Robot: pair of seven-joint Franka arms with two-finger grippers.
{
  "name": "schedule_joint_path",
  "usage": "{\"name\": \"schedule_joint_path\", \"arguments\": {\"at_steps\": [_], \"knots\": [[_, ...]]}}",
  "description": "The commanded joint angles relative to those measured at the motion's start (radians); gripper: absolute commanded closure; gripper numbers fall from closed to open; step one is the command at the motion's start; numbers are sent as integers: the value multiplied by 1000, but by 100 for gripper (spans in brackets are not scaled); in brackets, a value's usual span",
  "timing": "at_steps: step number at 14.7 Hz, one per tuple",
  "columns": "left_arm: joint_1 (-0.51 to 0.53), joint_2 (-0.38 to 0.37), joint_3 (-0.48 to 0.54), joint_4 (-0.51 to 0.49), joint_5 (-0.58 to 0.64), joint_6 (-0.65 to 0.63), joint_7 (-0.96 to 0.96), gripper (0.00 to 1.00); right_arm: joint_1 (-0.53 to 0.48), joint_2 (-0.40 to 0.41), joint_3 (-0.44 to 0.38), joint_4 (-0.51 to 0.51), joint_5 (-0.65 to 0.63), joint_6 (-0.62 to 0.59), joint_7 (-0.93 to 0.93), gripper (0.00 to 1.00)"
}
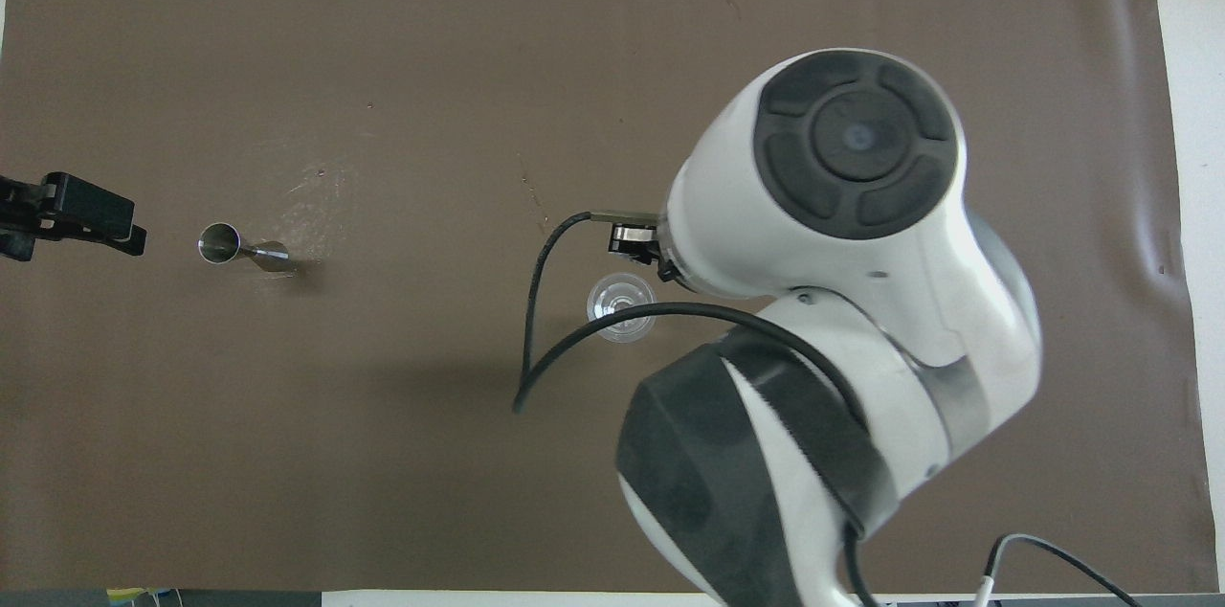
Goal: Pour wine and add ice with both arms
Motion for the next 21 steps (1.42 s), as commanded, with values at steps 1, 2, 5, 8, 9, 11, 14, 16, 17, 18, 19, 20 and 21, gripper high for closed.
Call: {"name": "schedule_joint_path", "arguments": {"at_steps": [1,2,5,8,9,11,14,16,17,18,19,20,21], "knots": [[-17,-22,8,-31,31,37,14,0,42,120,-3,112,-19,8,58,76],[-17,-20,8,-31,29,43,14,0,68,128,-4,110,-21,52,89,76],[-15,-19,7,-31,28,62,20,0,77,123,0,65,-25,75,100,76],[-17,-19,8,-32,28,80,69,0,82,96,2,5,-27,31,102,75],[-17,-22,8,-38,28,71,66,0,81,92,2,-2,-27,22,102,75],[-17,-25,10,-52,29,80,63,0,81,80,2,-29,-27,28,102,75],[-15,-34,10,-55,31,83,63,0,81,65,2,-66,-24,42,103,75],[-17,-46,10,-74,32,98,63,0,81,44,2,-124,-24,92,102,75],[-17,-46,10,-74,53,105,61,0,81,31,2,-164,-22,132,102,75],[-17,-46,8,-74,72,108,61,0,81,24,2,-188,-22,155,102,75],[-17,-46,8,-72,72,109,60,0,81,22,2,-193,-22,160,102,75],[-17,-45,8,-72,72,109,60,0,81,22,2,-192,-19,161,103,75],[-17,-45,8,-71,72,109,58,0,81,22,2,-190,-18,160,103,75]]}}
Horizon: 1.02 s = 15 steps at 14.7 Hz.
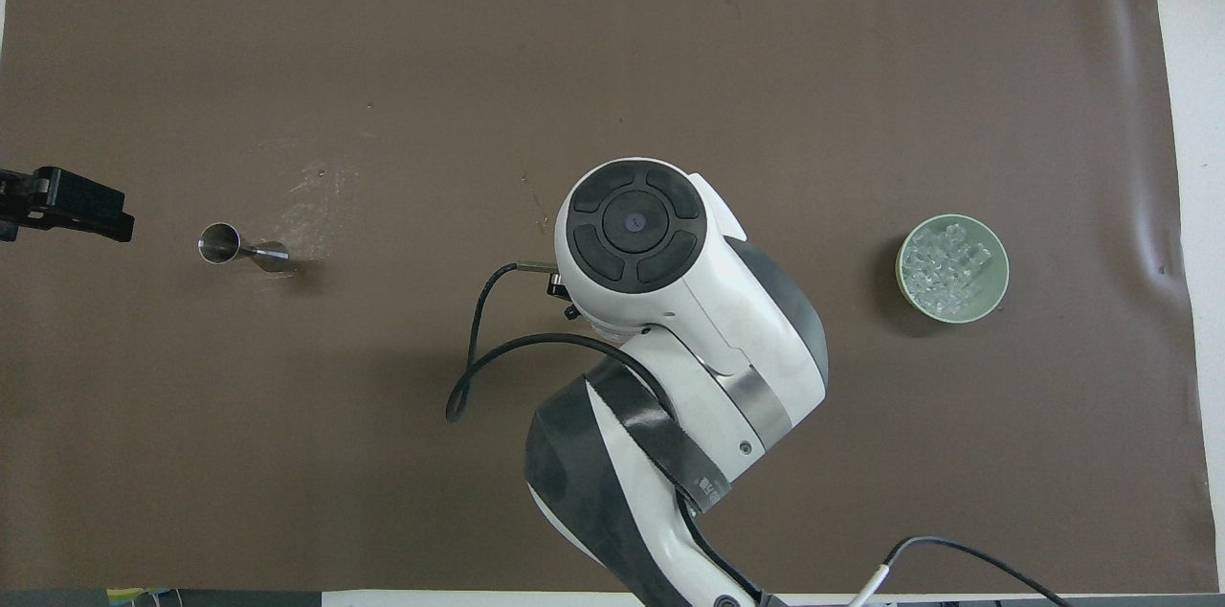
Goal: Pour wine and add ice with both arms
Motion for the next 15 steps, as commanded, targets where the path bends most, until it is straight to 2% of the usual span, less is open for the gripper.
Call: {"name": "schedule_joint_path", "arguments": {"at_steps": [1,3,5,7,14,15], "knots": [[-16,-29,7,-41,22,31,7,0,0,-39,2,-45,-6,25,22,74],[-15,-29,7,-45,19,44,10,0,0,-39,2,-44,-4,22,22,56],[-15,-29,7,-46,16,58,13,0,1,-37,2,-38,-3,14,24,45],[-15,-32,7,-56,6,67,13,0,1,-36,2,-30,-3,9,24,42],[-15,-43,9,-76,3,68,13,0,-43,-34,-12,122,-12,-124,9,42],[-13,-43,9,-76,3,68,13,0,-69,-37,-13,123,-16,-124,-7,32]]}}
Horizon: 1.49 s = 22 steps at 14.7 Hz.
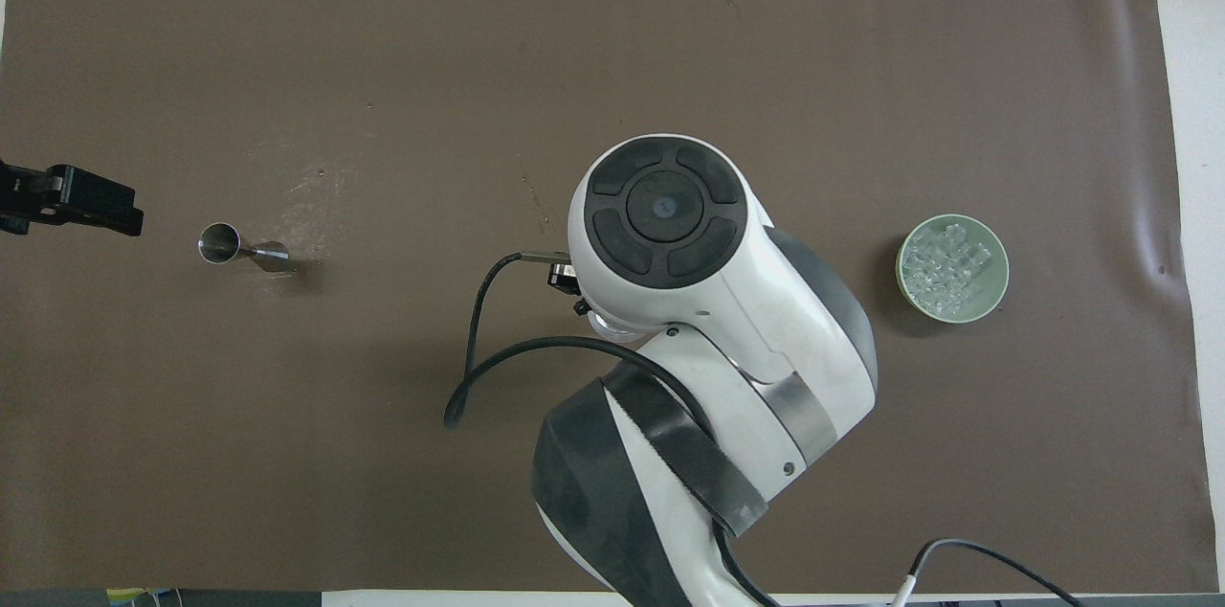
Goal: Pour wine and add ice with both arms
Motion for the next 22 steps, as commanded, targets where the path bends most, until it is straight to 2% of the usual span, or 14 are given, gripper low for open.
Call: {"name": "schedule_joint_path", "arguments": {"at_steps": [1,2,3,6,10,13,16,20,22], "knots": [[-7,-32,11,-37,3,16,11,0,-75,-14,0,23,-24,-24,-36,17],[-4,-32,13,-37,3,16,9,0,-113,-24,0,22,-40,-25,-68,3],[-2,-32,15,-37,3,16,9,0,-165,-38,2,19,-46,-37,-105,0],[-4,-32,13,-37,3,16,11,0,-336,-80,2,-3,-45,-68,-318,0],[-2,-32,15,-37,3,16,11,0,-506,-119,2,-9,-46,-138,-429,0],[-4,-32,15,-37,3,16,11,0,-610,-133,2,-9,-48,-146,-619,0],[-2,-32,15,-37,3,16,11,0,-638,-136,0,-9,-48,-151,-655,0],[-4,-32,15,-37,3,16,11,0,-684,-204,-4,-64,-63,-182,-802,0],[-2,-32,15,-37,3,16,11,0,-675,-212,-62,-61,-63,-185,-857,0]]}}
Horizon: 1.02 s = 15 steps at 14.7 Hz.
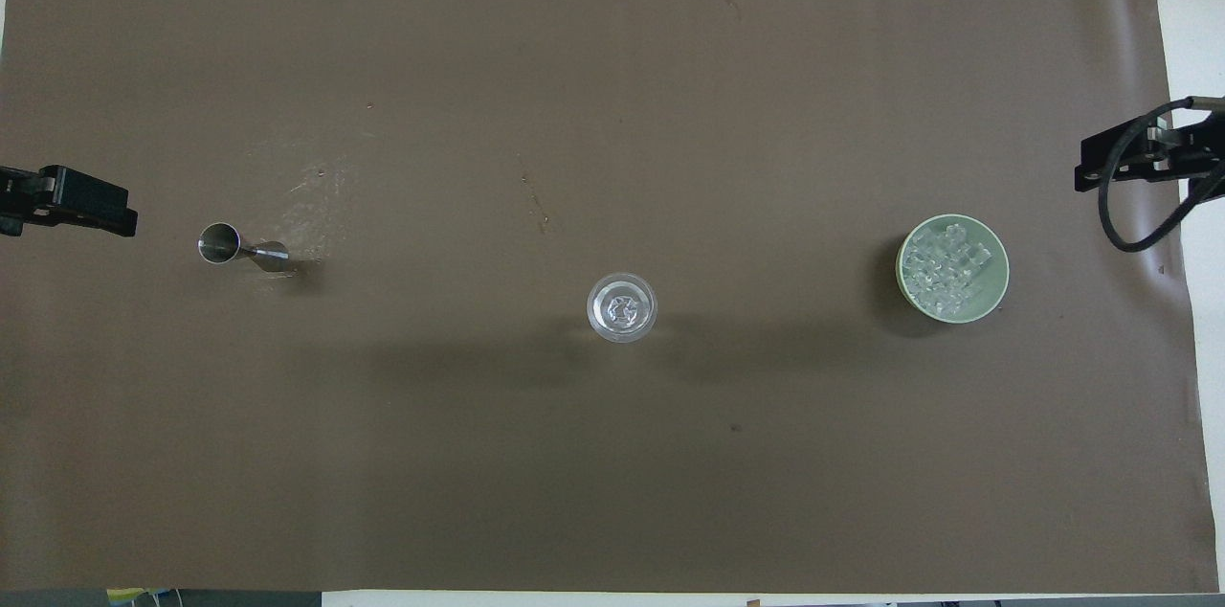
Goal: Pour wine and add ice with both arms
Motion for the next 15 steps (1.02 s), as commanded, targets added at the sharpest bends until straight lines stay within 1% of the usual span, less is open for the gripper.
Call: {"name": "schedule_joint_path", "arguments": {"at_steps": [1,3,4,6,8,9,10,11,12,13,14,15], "knots": [[-5,-30,8,-36,3,16,11,0,-17,-61,-40,-50,-1,-5,-71,0],[-5,-30,8,-36,3,16,11,0,-13,-105,-42,-79,-10,-21,-67,0],[-5,-30,8,-36,3,16,11,0,10,-116,-42,-84,-16,-24,-64,0],[-5,-30,8,-36,3,16,11,0,15,-118,-39,-85,-21,-22,-65,0],[-5,-30,8,-36,3,16,11,0,15,-112,-28,-87,-22,-13,-67,0],[-5,-30,8,-36,3,16,11,0,15,-105,-8,-85,-43,-13,-68,0],[-4,-30,7,-36,3,14,11,0,16,-96,-2,-87,-75,-19,-71,0],[-5,-30,5,-34,3,6,12,0,16,-96,-2,-87,-82,-27,-71,0],[-8,-31,4,-36,1,-15,12,0,16,-92,-2,-81,-82,-30,-71,0],[-14,-31,4,-42,-5,-9,17,0,16,-79,-2,-73,-83,-31,-71,0],[-16,-33,4,-48,-11,5,17,0,16,-49,-1,-42,-82,-57,-71,0],[-14,-33,4,-48,-25,9,18,0,16,-47,-2,-36,-61,-56,-71,0]]}}
